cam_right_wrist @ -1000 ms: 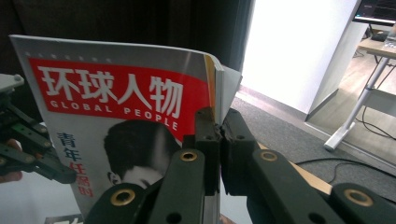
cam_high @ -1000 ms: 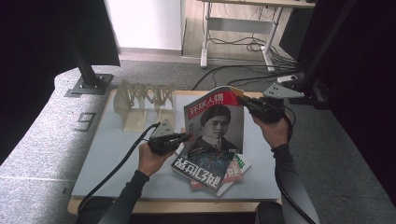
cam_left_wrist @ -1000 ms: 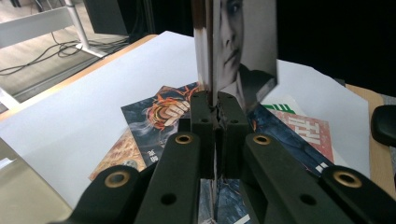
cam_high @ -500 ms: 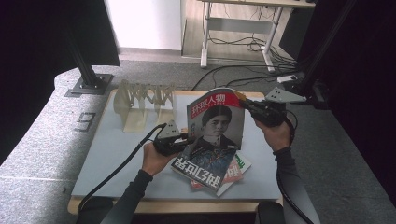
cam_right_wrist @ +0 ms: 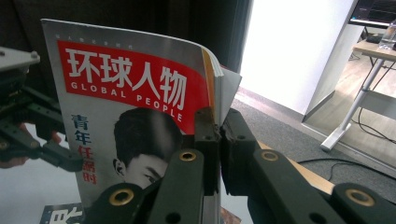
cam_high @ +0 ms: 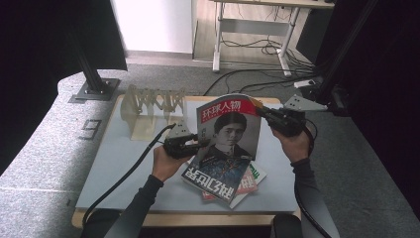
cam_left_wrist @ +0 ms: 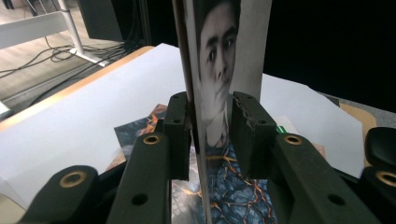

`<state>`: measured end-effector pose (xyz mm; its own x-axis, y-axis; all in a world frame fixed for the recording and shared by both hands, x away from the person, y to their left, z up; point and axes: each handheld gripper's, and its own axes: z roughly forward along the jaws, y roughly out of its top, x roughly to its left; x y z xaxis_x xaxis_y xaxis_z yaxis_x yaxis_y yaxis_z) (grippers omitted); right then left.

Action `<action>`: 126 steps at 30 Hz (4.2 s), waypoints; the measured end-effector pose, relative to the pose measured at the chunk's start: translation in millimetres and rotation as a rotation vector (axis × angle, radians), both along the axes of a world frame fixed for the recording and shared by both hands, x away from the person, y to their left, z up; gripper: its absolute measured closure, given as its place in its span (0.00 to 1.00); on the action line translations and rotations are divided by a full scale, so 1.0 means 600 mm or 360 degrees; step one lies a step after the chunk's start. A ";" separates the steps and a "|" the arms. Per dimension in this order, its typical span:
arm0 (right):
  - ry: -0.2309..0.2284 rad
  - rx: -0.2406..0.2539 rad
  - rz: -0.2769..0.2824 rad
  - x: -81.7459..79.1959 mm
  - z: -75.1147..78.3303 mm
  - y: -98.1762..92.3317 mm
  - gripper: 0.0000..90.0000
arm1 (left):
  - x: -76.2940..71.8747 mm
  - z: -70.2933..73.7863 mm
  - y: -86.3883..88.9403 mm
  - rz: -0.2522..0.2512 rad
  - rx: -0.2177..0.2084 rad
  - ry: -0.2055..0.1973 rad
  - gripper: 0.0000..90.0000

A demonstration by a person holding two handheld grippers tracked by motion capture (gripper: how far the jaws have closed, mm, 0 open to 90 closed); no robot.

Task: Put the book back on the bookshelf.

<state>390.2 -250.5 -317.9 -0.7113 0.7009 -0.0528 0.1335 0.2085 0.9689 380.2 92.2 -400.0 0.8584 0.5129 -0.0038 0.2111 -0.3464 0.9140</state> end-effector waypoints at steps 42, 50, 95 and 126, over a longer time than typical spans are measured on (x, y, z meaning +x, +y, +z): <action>0.0039 0.0019 0.0011 0.000 -0.004 -0.015 0.92 | 0.039 0.132 -0.006 -0.0004 0.0013 -0.0124 0.96; 0.0090 0.0008 -0.0014 0.003 -0.015 -0.023 0.74 | 0.033 0.132 -0.001 -0.0024 0.0006 -0.0123 0.96; 0.0677 -0.0304 -0.0409 -0.013 -0.287 -0.084 0.16 | 0.026 0.154 0.028 -0.0030 0.0178 0.0001 0.96; 0.0708 -0.0345 -0.0554 -0.014 -0.364 -0.098 0.14 | 0.029 0.177 0.063 0.0010 0.0080 0.0074 0.96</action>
<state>382.0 -309.3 -536.3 -0.4285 0.9031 0.0293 0.6118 0.2662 0.7449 397.4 129.9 -293.9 0.8548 0.5186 -0.0177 0.2549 -0.3900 0.8848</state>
